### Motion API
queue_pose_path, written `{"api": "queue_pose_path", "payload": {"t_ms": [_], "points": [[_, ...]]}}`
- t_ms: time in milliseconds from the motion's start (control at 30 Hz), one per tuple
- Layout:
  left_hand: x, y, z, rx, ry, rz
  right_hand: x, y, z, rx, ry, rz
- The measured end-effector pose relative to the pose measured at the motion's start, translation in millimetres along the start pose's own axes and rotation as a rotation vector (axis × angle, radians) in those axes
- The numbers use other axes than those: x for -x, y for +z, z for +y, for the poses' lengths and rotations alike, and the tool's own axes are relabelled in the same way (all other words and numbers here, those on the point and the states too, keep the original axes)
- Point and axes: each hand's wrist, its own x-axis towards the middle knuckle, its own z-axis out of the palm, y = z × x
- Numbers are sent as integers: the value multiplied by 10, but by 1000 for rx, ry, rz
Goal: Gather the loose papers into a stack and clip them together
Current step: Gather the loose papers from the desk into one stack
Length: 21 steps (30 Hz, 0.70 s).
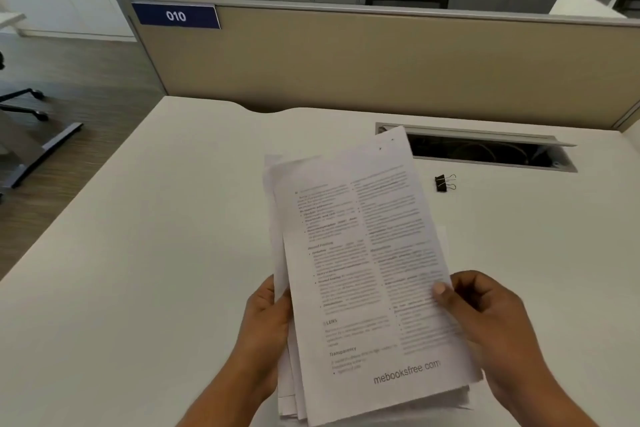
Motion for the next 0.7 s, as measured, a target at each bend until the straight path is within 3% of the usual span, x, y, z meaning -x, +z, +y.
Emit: {"api": "queue_pose_path", "payload": {"t_ms": [100, 167, 267, 367, 533, 700], "points": [[33, 23, -15, 17, -27, -31, -28, 34, 85, 222, -36, 81], [49, 34, -17, 17, -35, -38, -33, 42, 103, 265, 33, 67], [65, 62, -7, 6, -41, -35, -41, 11, 100, 62, 189, -97], [61, 87, -3, -32, -21, -50, -10, -8, 119, -67, 232, -234], [55, 140, 28, -143, 14, -64, 2, -38, 233, -136, 199, -144], [-114, 34, -73, -437, -16, -27, -50, -206, 293, -163, 178, -6]]}}
